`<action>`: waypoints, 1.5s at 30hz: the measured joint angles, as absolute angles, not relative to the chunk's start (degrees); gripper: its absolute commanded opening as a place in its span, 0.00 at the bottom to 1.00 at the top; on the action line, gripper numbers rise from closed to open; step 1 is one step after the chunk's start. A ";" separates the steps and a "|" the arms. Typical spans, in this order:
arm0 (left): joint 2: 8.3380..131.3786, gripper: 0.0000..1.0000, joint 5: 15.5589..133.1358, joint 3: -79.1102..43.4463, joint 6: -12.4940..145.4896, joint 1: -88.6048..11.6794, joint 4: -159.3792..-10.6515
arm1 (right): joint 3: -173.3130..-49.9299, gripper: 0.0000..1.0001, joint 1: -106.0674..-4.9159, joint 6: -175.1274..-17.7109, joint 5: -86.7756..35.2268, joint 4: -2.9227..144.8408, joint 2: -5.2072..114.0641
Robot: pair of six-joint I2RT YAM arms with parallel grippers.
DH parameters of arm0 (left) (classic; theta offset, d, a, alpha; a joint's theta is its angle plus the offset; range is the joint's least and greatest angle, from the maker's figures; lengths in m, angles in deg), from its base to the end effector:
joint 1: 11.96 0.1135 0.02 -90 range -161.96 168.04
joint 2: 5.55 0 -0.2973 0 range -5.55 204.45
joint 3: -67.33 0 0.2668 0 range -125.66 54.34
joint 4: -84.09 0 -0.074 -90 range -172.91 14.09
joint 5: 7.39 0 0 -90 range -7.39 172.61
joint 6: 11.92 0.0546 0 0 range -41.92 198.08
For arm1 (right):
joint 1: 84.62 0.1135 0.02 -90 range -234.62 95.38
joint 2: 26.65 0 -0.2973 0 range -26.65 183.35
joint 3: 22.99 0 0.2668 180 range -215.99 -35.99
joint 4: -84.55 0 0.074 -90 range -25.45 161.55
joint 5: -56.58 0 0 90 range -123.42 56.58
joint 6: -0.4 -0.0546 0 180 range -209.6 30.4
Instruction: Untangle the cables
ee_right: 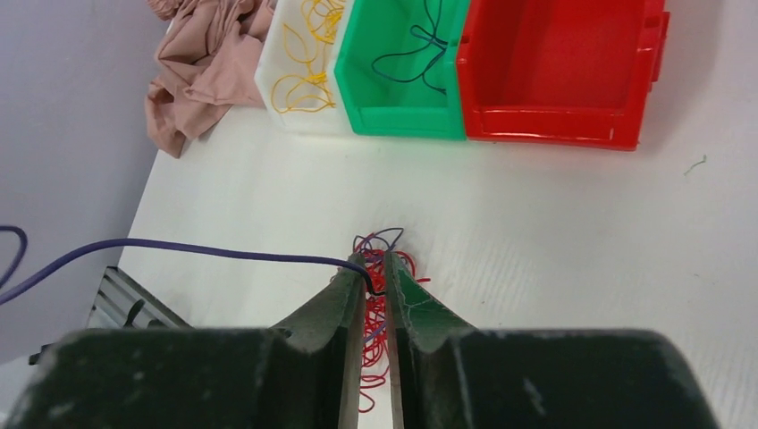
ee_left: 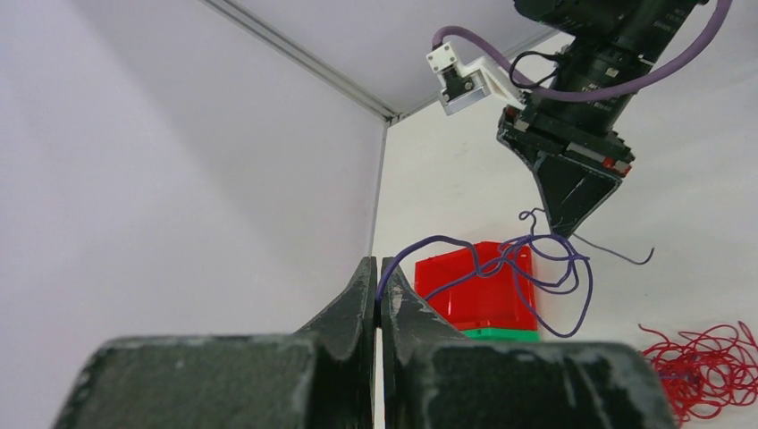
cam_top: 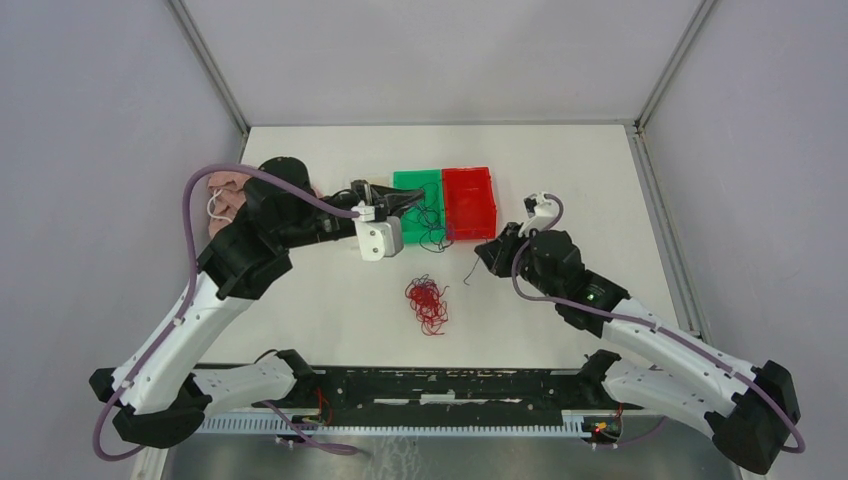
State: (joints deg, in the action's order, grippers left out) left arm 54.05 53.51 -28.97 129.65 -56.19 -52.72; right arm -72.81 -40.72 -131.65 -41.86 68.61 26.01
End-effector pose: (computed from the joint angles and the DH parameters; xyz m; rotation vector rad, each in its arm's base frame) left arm 0.1279 -0.1616 0.5156 1.4689 0.8161 -0.3305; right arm 0.1694 0.1519 0.2954 0.0731 1.9922 0.8644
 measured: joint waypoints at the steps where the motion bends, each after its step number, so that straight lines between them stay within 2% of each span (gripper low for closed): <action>1: 54.05 0.03 53.97 -28.97 130.26 -56.19 -52.72 | -72.63 0.17 -40.74 -131.60 -42.41 68.20 25.71; 11: 53.91 0.03 66.07 -25.32 137.85 -56.19 -59.03 | -71.14 0.13 -41.00 -131.52 -44.99 66.01 23.61; 13: 53.96 0.03 69.92 -23.66 139.18 -56.19 -61.90 | -70.84 0.15 -41.22 -131.54 -45.36 65.58 23.26; 15: 54.20 0.03 73.26 -22.41 140.05 -56.19 -64.78 | -70.55 0.27 -41.29 -131.58 -45.56 65.07 22.82; 18: 55.09 0.03 76.63 -22.04 140.38 -56.19 -67.75 | -70.18 0.67 -41.37 -131.62 -45.27 64.83 22.12; 20: 55.64 0.03 77.09 -22.04 140.32 -56.19 -69.04 | -70.18 0.79 -41.55 -131.38 -44.57 64.79 21.99; 22: 56.06 0.03 76.85 -22.04 140.03 -56.19 -69.57 | -70.18 0.84 -41.61 -131.34 -43.41 64.88 21.99; 31: 59.90 0.03 77.26 -22.04 136.53 -55.88 -69.39 | -70.25 0.86 -41.66 -130.79 -38.48 66.08 21.68; 45: 71.75 0.03 81.53 -17.89 134.09 -49.83 -71.14 | -70.25 0.85 -43.91 -130.64 -39.98 65.77 20.61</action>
